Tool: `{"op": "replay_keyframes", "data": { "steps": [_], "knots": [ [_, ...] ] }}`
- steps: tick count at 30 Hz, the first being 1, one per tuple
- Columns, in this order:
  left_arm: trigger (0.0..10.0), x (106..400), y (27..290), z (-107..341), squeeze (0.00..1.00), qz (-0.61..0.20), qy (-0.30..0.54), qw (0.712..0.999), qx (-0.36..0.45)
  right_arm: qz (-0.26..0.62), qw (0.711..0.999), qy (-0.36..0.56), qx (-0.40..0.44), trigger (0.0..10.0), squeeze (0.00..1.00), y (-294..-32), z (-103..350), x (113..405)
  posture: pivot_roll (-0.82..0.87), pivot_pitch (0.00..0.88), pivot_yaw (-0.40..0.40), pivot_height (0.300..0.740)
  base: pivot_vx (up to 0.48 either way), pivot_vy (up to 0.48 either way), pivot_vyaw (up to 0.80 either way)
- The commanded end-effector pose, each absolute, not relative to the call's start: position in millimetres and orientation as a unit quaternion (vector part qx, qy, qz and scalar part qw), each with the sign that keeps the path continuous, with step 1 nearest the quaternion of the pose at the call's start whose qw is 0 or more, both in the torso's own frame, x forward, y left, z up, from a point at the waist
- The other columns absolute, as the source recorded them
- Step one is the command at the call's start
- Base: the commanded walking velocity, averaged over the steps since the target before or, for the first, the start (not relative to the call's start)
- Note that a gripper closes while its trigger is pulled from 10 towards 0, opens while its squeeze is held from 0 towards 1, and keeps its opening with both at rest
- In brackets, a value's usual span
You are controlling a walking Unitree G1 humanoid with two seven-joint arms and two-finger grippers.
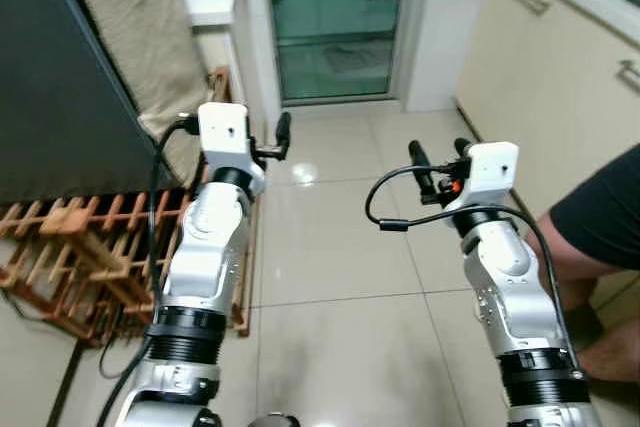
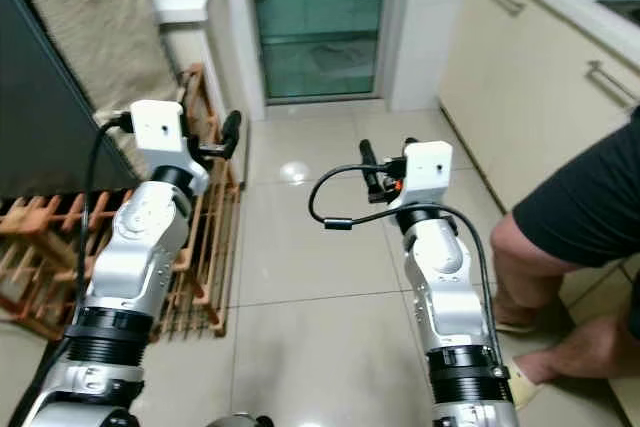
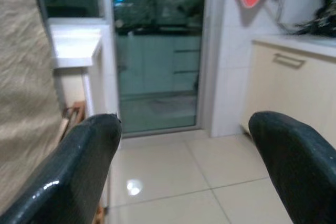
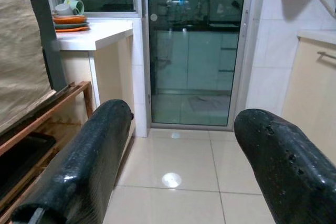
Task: Restocking fridge
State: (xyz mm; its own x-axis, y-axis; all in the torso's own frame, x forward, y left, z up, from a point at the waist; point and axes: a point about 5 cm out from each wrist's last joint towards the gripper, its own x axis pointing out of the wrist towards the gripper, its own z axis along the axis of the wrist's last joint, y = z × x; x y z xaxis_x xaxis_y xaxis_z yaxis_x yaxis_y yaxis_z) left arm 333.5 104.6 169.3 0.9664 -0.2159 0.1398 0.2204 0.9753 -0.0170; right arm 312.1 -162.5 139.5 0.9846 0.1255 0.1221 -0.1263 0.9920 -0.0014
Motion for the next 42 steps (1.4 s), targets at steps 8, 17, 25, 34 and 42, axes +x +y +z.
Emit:
{"op": "replay_keyframes", "data": {
  "steps": [8,17,25,34,42],
  "knots": [
    [10.0,297.4,152.6,170.5,0.00,-0.095,-0.093,0.991,-0.020,0.029,0.992,-0.123,0.005,10.0,0.00,-177.3,160.5,274.8,-0.12,0.000,0.037,0.740,0.000,0.000,0.06],
    [10.0,284.0,159.0,182.1,0.00,-0.054,-0.113,0.991,-0.039,0.008,0.993,-0.120,0.015,10.0,0.00,-189.9,158.0,252.8,-0.12,0.000,0.023,0.740,0.035,0.000,0.00],
    [10.0,289.7,149.8,196.0,0.00,-0.041,-0.125,0.990,-0.055,0.021,0.989,-0.145,-0.008,10.0,0.00,-185.2,174.6,263.1,-0.13,0.000,0.027,0.740,0.475,0.000,0.00],
    [10.0,293.0,137.6,199.4,0.00,-0.065,-0.129,0.988,-0.050,0.033,0.989,-0.145,-0.017,10.0,0.00,-182.8,177.7,269.1,-0.13,0.000,0.027,0.740,0.477,0.000,0.00],
    [10.0,292.8,129.5,195.9,0.00,-0.090,-0.109,0.990,-0.029,0.036,0.991,-0.126,-0.005,10.0,0.00,-177.2,166.6,262.0,-0.13,0.000,0.025,0.740,0.058,0.000,0.00]
  ]
}}
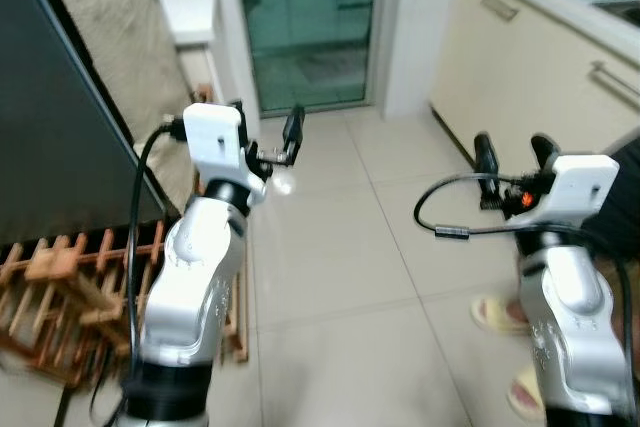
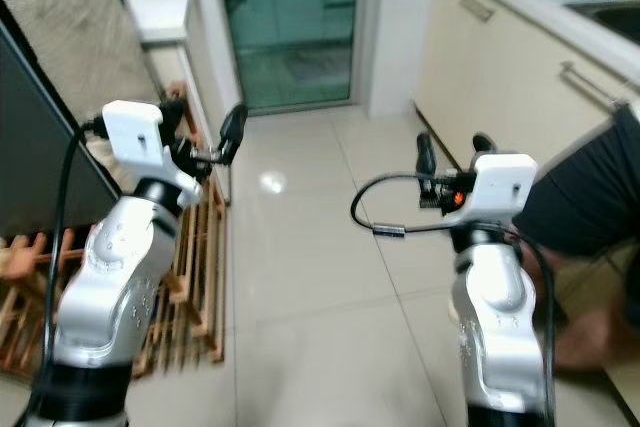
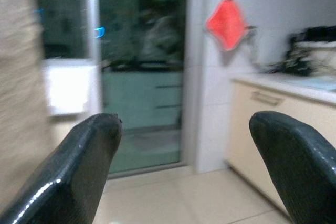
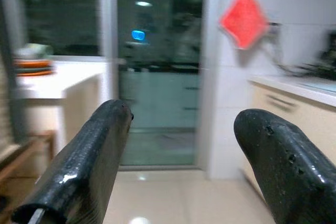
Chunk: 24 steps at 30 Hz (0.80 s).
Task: Restocking fridge
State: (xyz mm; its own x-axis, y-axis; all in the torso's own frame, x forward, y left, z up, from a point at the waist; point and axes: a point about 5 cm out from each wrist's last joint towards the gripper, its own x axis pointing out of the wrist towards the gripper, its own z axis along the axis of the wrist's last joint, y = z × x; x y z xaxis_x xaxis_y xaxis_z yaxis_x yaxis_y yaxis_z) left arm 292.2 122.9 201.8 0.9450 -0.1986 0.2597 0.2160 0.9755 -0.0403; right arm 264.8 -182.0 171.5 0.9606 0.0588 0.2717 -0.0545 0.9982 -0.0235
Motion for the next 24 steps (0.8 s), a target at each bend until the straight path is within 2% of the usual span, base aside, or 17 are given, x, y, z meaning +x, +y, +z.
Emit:
{"op": "replay_keyframes", "data": {
  "steps": [1,6,10,12,15,16,21,24],
  "knots": [
    [10.0,294.0,129.9,195.5,0.00,-0.085,-0.107,0.990,-0.033,0.037,0.992,-0.124,-0.004,10.0,0.00,-176.4,165.3,261.5,-0.13,0.000,0.025,0.740,0.000,0.000,0.00],
    [10.0,302.5,130.1,195.1,0.00,-0.069,-0.100,0.992,-0.018,0.039,0.991,-0.124,-0.003,10.0,0.00,-173.5,165.1,263.1,-0.13,0.000,0.025,0.740,0.000,0.000,0.00],
    [10.0,302.0,133.5,196.3,0.00,-0.069,-0.105,0.992,-0.015,0.037,0.991,-0.125,-0.008,10.0,0.00,-175.8,166.0,263.8,-0.14,0.000,0.037,0.740,0.000,0.000,0.78],
    [10.0,291.6,141.7,196.0,0.00,-0.082,-0.120,0.988,-0.042,0.023,0.991,-0.132,0.001,10.0,0.00,-181.3,166.3,257.1,-0.14,0.000,0.036,0.740,0.000,0.000,0.78],
    [10.0,270.2,160.4,183.7,0.00,-0.073,-0.120,0.990,-0.001,0.011,0.992,-0.128,-0.006,10.0,0.00,-188.4,160.9,240.6,-0.13,0.000,0.032,0.740,0.000,0.000,0.78],
    [10.0,260.3,168.9,178.6,0.00,-0.058,-0.110,0.992,-0.011,0.010,0.992,-0.126,-0.018,10.0,0.00,-191.1,157.9,230.5,-0.13,0.000,0.028,0.740,0.000,0.000,0.78],
    [10.0,235.8,180.2,172.0,0.00,-0.024,-0.099,0.994,-0.027,0.005,0.992,-0.115,-0.051,10.0,0.00,-201.1,151.1,203.5,-0.12,0.000,0.008,0.740,0.000,0.000,0.78],
    [10.0,240.4,175.0,177.3,0.00,-0.019,-0.110,0.993,-0.025,-0.006,0.993,-0.103,-0.052,10.0,0.00,-205.9,147.0,203.3,-0.11,0.000,-0.008,0.740,0.000,0.000,0.45]
  ]
}}
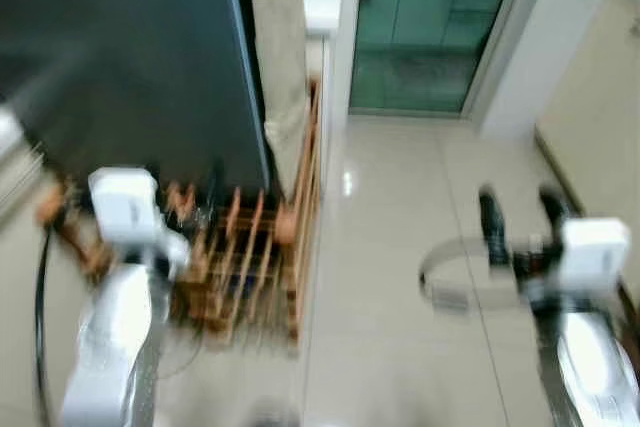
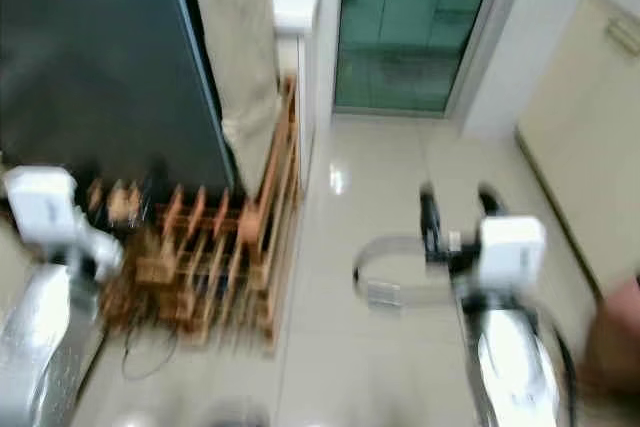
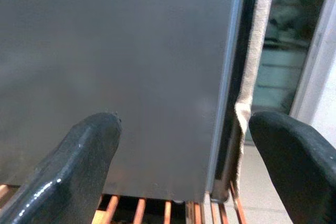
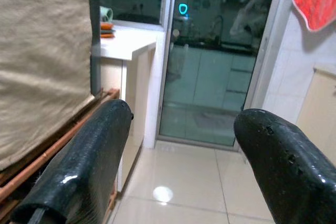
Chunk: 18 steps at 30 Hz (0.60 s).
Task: Restocking fridge
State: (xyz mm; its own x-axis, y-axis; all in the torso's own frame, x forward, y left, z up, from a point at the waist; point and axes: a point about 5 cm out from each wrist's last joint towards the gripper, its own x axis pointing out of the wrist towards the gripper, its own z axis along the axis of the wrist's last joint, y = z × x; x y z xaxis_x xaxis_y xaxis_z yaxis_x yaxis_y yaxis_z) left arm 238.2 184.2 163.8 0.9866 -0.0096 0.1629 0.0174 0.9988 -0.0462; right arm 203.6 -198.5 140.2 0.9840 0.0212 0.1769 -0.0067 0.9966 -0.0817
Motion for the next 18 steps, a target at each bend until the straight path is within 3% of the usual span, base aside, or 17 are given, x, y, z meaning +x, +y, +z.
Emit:
{"op": "replay_keyframes", "data": {
  "steps": [1,4,18],
  "knots": [
    [10.0,243.4,171.5,180.4,0.00,-0.022,-0.118,0.993,-0.023,-0.009,0.994,-0.100,-0.049,10.0,0.00,-207.0,145.9,205.3,-0.12,0.000,-0.009,0.740,0.000,0.000,0.00],
    [10.0,246.9,157.3,185.2,0.00,-0.060,-0.131,0.989,-0.023,0.000,0.992,-0.114,-0.053,10.0,0.00,-201.0,151.2,219.4,-0.12,0.000,-0.011,0.740,0.292,-0.369,0.00],
    [10.0,252.0,139.3,189.3,0.00,-0.123,-0.133,0.983,-0.011,0.004,0.991,-0.128,-0.037,10.0,0.00,-191.7,156.0,229.0,-0.13,0.000,0.012,0.740,0.321,-0.354,0.00]
  ]
}}
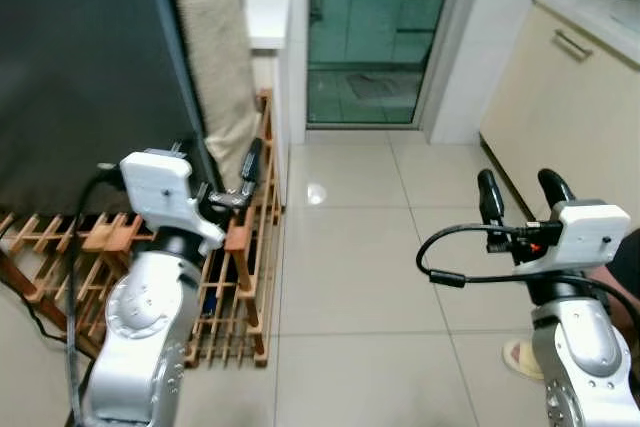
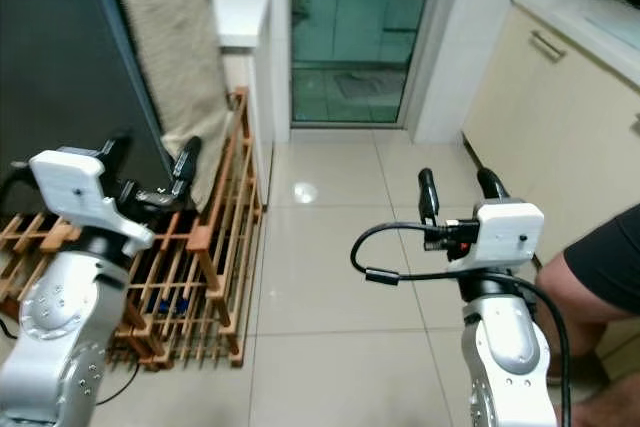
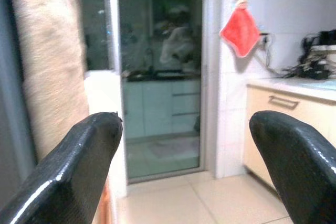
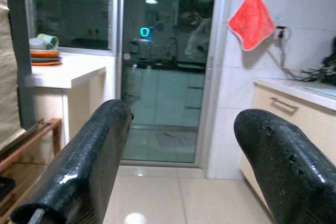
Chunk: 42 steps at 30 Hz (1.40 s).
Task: Restocking fridge
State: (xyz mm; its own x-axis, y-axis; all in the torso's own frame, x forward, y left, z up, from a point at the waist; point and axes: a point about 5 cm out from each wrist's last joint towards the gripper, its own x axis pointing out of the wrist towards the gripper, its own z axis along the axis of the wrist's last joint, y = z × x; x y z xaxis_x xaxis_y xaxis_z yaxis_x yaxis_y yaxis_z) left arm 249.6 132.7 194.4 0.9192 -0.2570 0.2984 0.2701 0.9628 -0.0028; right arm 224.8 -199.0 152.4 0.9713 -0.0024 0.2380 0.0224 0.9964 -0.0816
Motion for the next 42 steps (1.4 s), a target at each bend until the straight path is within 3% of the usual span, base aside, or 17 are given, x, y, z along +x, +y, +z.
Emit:
{"op": "replay_keyframes", "data": {
  "steps": [1,7,13,19,25,42],
  "knots": [
    [10.0,254.2,139.8,189.2,0.00,-0.119,-0.130,0.984,-0.013,0.006,0.991,-0.129,-0.036,10.0,0.00,-190.6,156.4,229.7,-0.13,0.000,0.015,0.740,0.341,-0.334,0.00],
    [10.0,282.0,151.0,181.8,0.00,-0.044,-0.075,0.996,-0.007,0.010,0.990,-0.135,-0.035,10.0,0.00,-189.1,160.7,236.6,-0.14,0.000,0.023,0.740,0.061,-0.052,0.00],
    [10.0,278.7,148.9,183.2,0.00,-0.058,-0.082,0.994,-0.029,0.012,0.990,-0.135,-0.035,10.0,0.00,-188.7,160.4,235.2,-0.14,0.000,0.025,0.740,0.000,0.000,0.00],
    [10.0,289.7,153.2,173.5,0.00,-0.017,-0.035,0.994,-0.107,0.029,0.989,-0.135,-0.046,10.0,0.00,-183.3,158.8,235.4,-0.14,0.000,0.023,0.740,0.000,0.000,0.00],
    [10.0,307.8,146.0,178.9,0.00,-0.020,-0.039,0.997,-0.066,0.039,0.990,-0.131,-0.038,10.0,0.00,-177.0,156.8,236.3,-0.15,0.000,0.021,0.740,0.000,0.000,0.00],
    [10.0,352.0,127.7,189.0,0.00,0.005,-0.054,0.998,-0.043,0.075,0.989,-0.125,-0.036,10.0,0.00,-170.9,159.6,243.7,-0.19,0.000,0.031,0.740,0.000,0.000,0.00]
  ]
}}
